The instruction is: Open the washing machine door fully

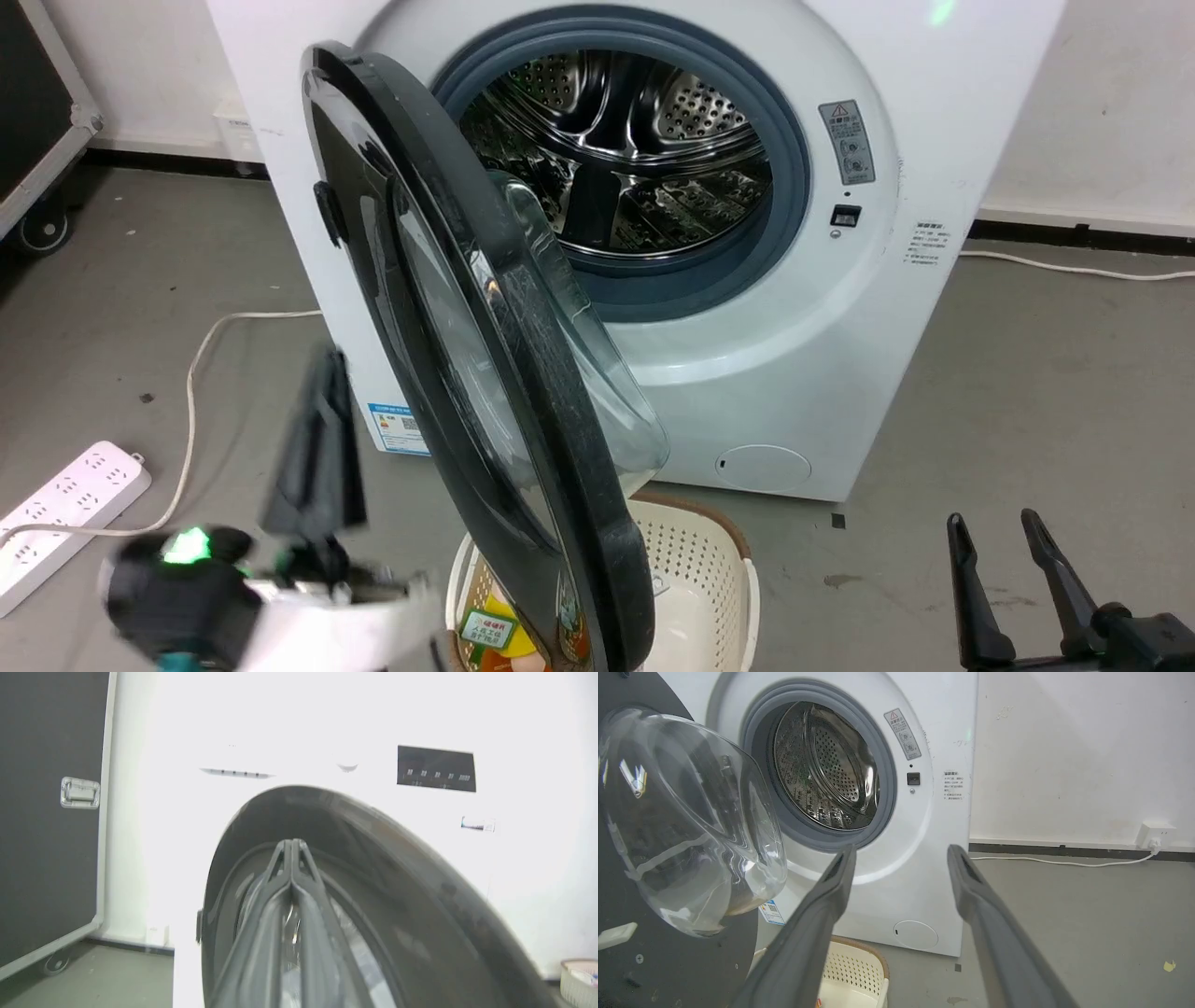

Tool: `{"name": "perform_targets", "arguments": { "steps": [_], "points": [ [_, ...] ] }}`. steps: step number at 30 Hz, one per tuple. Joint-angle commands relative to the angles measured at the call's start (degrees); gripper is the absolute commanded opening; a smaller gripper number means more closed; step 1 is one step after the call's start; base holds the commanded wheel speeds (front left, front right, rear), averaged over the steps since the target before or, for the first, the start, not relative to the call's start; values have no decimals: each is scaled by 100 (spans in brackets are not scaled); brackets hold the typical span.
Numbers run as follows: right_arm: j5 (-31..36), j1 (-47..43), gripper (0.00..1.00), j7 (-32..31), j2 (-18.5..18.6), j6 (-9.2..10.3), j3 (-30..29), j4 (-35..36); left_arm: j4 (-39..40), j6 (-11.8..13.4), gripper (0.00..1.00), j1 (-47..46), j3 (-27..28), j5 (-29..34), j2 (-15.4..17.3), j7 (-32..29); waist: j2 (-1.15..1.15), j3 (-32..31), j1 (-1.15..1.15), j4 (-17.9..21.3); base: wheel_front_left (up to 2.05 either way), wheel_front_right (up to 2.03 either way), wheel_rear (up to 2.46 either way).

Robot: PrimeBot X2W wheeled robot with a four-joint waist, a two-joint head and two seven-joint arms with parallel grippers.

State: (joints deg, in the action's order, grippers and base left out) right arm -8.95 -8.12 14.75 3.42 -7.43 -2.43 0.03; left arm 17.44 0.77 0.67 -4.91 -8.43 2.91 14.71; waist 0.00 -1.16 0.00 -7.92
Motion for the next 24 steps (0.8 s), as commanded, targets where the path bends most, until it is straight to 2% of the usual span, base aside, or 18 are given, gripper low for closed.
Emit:
{"name": "perform_targets", "arguments": {
  "steps": [1, 6, 14, 20, 24],
  "points": [
    [19, -10, 100, 25, -35, -6, -1, -30, 244, 87, 0, -193, -12, -72, -1, 29, 0, -7, 0, -8, 0, 0, 0],
    [16, 1, 100, 25, -41, -6, 45, -88, 987, 233, 0, -605, -258, -39, -2, 29, 0, -39, 0, -7, 0, 0, 0],
    [4, 38, 100, 25, -48, -6, 76, -126, 1118, 75, 0, -639, -963, 250, -2, 29, 0, -66, 0, 31, 0, 0, 0],
    [-51, 21, 100, 25, -52, -6, -5, -169, 768, -424, 0, -457, -1830, 235, 83, -8, 0, -49, 0, -14, 0, 0, 0],
    [-99, 27, 100, 25, -53, -6, -2, -190, 363, -594, 0, -349, -2370, 158, 99, -183, 0, -31, 0, -42, 0, 0, 0]
  ]
}}
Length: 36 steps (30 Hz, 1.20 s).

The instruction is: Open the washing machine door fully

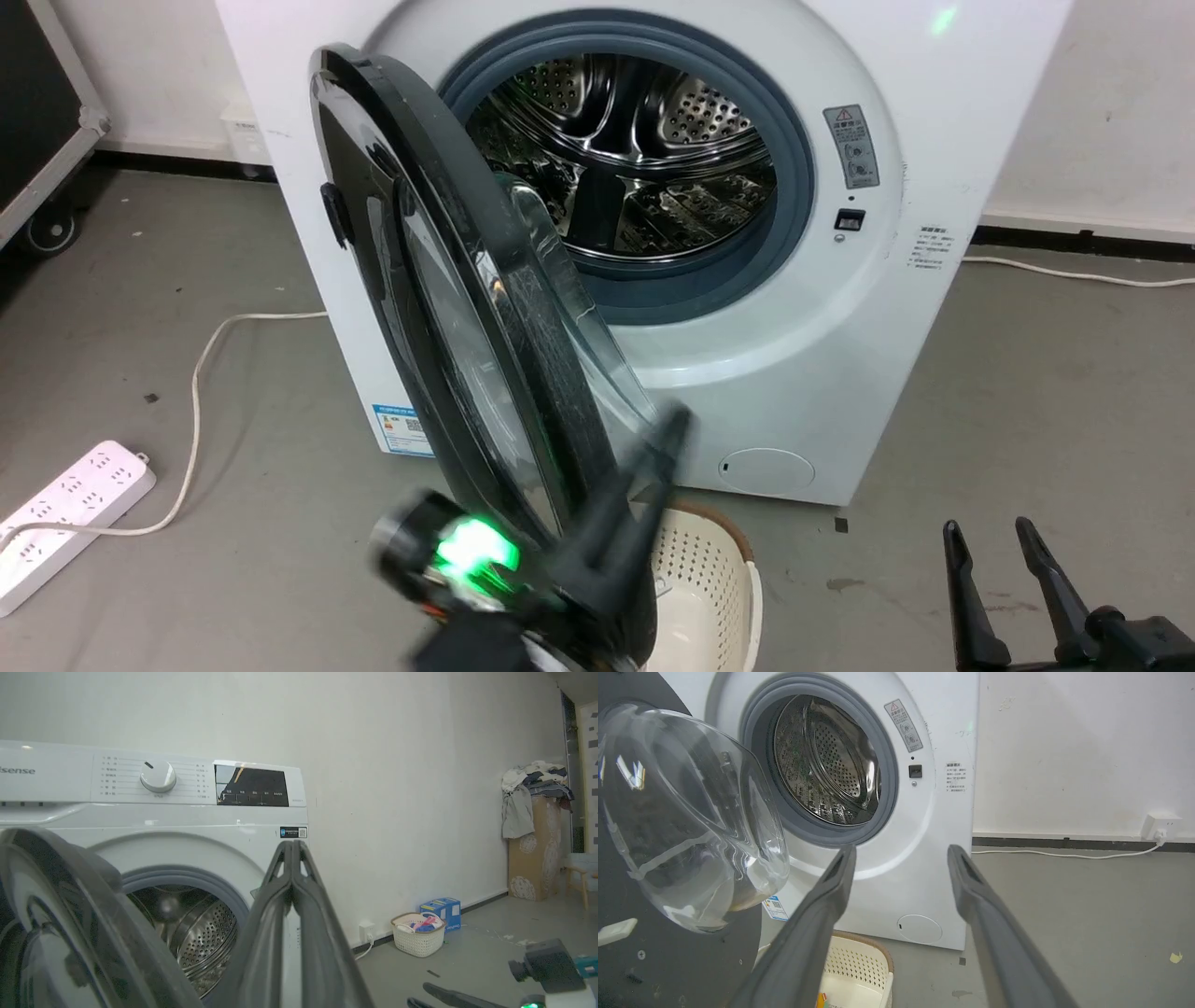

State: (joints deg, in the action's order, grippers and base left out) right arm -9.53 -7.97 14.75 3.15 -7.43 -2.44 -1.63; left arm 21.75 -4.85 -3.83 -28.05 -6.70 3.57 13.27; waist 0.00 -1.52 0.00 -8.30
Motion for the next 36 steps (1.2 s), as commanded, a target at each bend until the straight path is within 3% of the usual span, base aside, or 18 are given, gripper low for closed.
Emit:
{"name": "perform_targets", "arguments": {
  "steps": [1, 8, 21, 27, 36],
  "points": [
    [-46, 16, 100, 25, -26, -6, 2, -27, -192, -53, 0, 139, -166, -32, 40, -110, 0, 10, 0, -7, 0, 0, 0],
    [-65, 36, 100, 25, -26, -6, -9, -57, -1078, -142, 0, 415, -711, -289, 59, -467, 0, 59, 0, -16, 0, 0, 0],
    [-173, 107, 100, 25, -27, -6, 19, -36, -1877, 339, 0, 449, -623, -387, 10, -702, 0, 45, 0, -278, 0, 0, 0],
    [-240, 122, 100, 25, -27, -6, 50, 20, -1921, 307, 0, 452, -669, -419, 75, -781, 0, -12, 0, -732, 0, 0, 0],
    [-349, 122, 100, 25, -27, -6, 17, -10, -1829, 276, 0, 520, -753, -464, 204, -953, 0, -89, 0, -1759, 0, 0, 0]
  ]
}}
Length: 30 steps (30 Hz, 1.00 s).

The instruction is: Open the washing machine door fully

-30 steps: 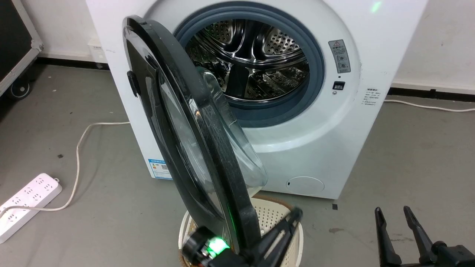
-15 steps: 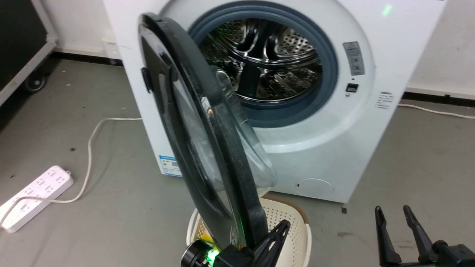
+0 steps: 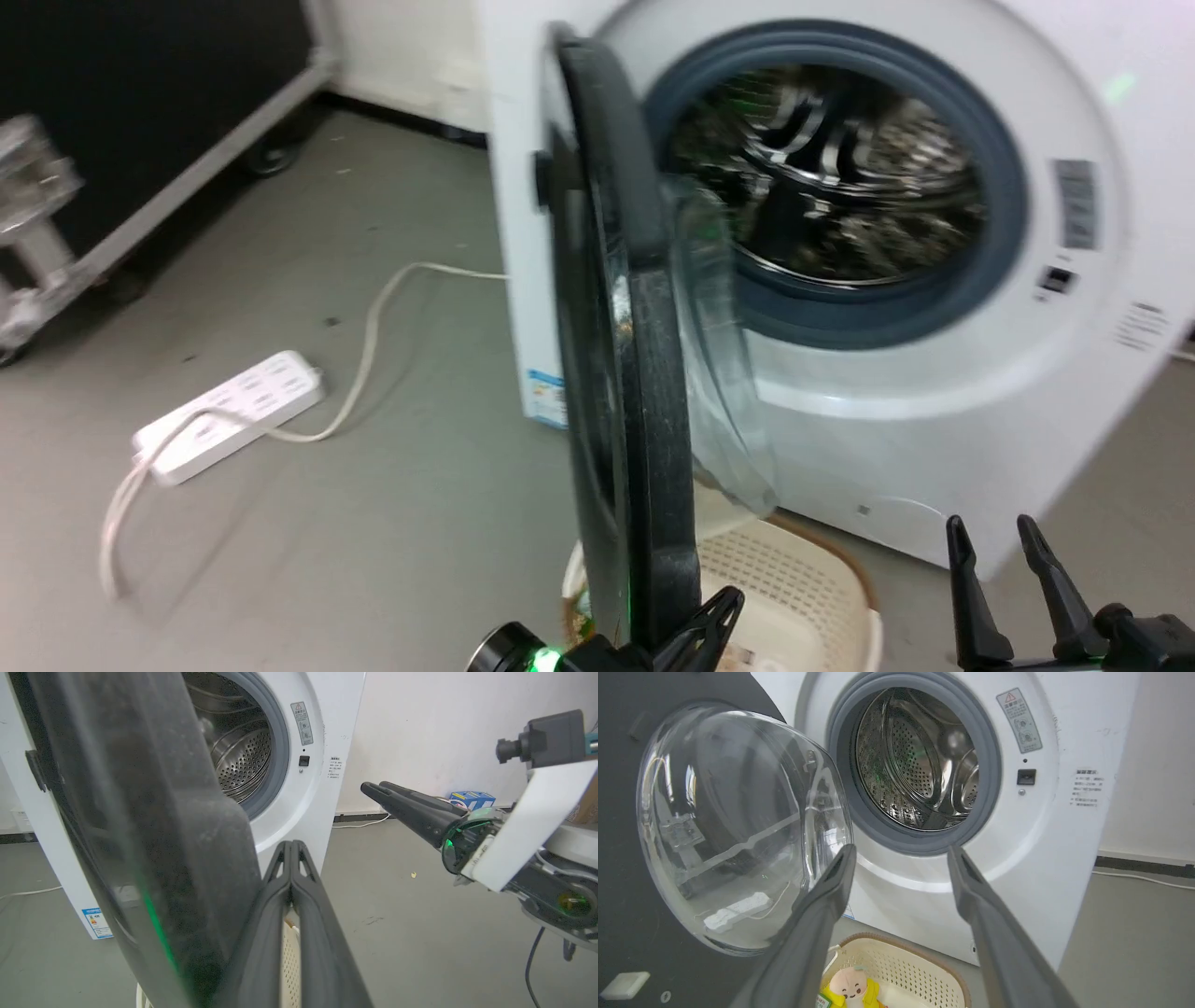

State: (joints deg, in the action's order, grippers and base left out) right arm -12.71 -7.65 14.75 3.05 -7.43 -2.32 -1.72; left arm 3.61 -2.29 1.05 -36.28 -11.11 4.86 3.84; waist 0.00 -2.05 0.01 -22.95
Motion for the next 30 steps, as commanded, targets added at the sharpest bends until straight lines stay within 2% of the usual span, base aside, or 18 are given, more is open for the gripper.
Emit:
{"name": "perform_targets", "arguments": {
  "steps": [1, 7, 16, 23, 30],
  "points": [
    [-42, 94, 100, 25, -17, -6, 0, -9, 3, 20, 0, 42, 65, -24, 94, -32, 0, -42, -1, -411, 0, 0, 0],
    [74, 443, 100, 25, -17, -6, 266, -186, 249, 313, 0, 153, 312, 0, 193, 64, 0, 178, -1, -672, 0, 0, 0],
    [59, 1129, 100, 25, 136, -6, 773, -715, 564, 849, 0, 346, 801, 37, 292, 322, 0, 384, -1, -790, -6, -6, -6],
    [-64, 1131, 100, 25, 279, -6, 794, -779, 671, 1138, 0, 431, 1222, -42, 424, 373, 0, 389, -1, -795, -11, -11, -11],
    [-70, 910, 100, 25, 356, -6, 662, -726, 741, 1367, 0, 452, 1947, -309, 712, 398, 0, 427, -1, -823, 0, 0, 0]
  ]
}}
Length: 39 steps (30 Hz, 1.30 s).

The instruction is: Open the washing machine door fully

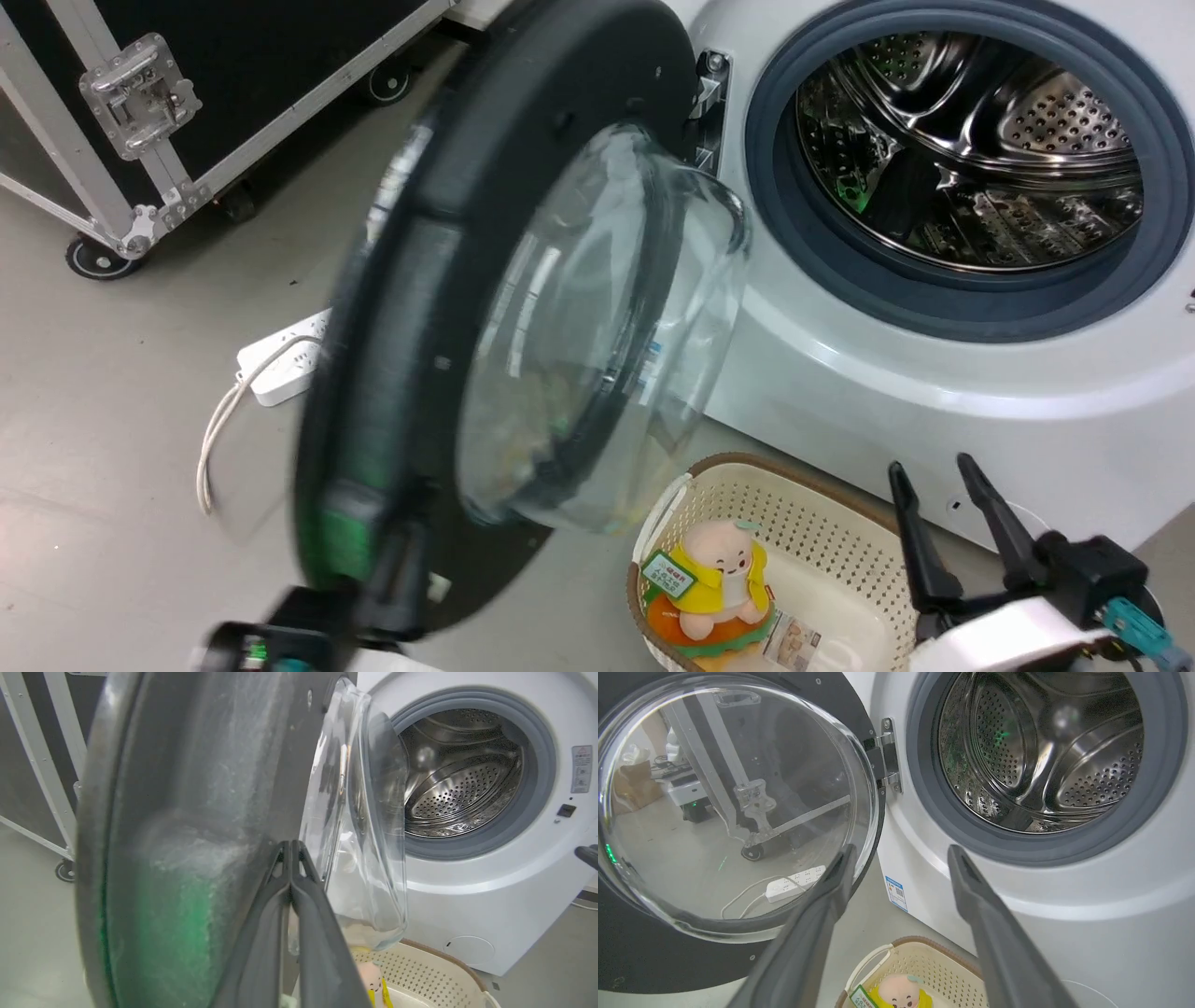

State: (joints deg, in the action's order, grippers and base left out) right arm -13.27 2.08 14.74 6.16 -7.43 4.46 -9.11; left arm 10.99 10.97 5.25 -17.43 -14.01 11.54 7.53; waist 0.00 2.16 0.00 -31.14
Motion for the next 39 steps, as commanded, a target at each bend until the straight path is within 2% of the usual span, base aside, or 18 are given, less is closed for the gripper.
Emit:
{"name": "perform_targets", "arguments": {
  "steps": [1, 10, 16, 25, 32, 39],
  "points": [
    [-2, -108, 100, 26, 52, -6, -53, 34, -13, 47, 0, 6, 175, -69, 103, 29, 0, 39, 0, -7, 0, 0, 0],
    [182, -457, 100, 26, 131, -6, -505, 385, -671, -139, 0, -777, 944, -526, 540, 72, 0, 488, 0, -3, 0, 0, 0],
    [284, -451, 100, 26, 242, -6, -564, 582, -1318, -196, 0, -1282, 1447, -803, 796, 207, 0, 913, 0, 298, 0, 0, 0],
    [329, -273, 100, 21, 557, -6, -669, 786, -2744, -368, 0, -2441, 2240, -1312, 1242, 506, 0, 1607, 0, 718, 0, 0, 0],
    [339, -224, 100, -8, 630, -6, -715, 880, -3501, -394, 0, -3020, 2762, -1635, 1457, 641, 0, 1851, 0, 869, 0, 0, 0],
    [342, -192, 100, -23, 640, -6, -753, 896, -3997, -520, 0, -3308, 3066, -1666, 1638, 728, 0, 1895, 0, 958, 0, 0, 0]
  ]
}}
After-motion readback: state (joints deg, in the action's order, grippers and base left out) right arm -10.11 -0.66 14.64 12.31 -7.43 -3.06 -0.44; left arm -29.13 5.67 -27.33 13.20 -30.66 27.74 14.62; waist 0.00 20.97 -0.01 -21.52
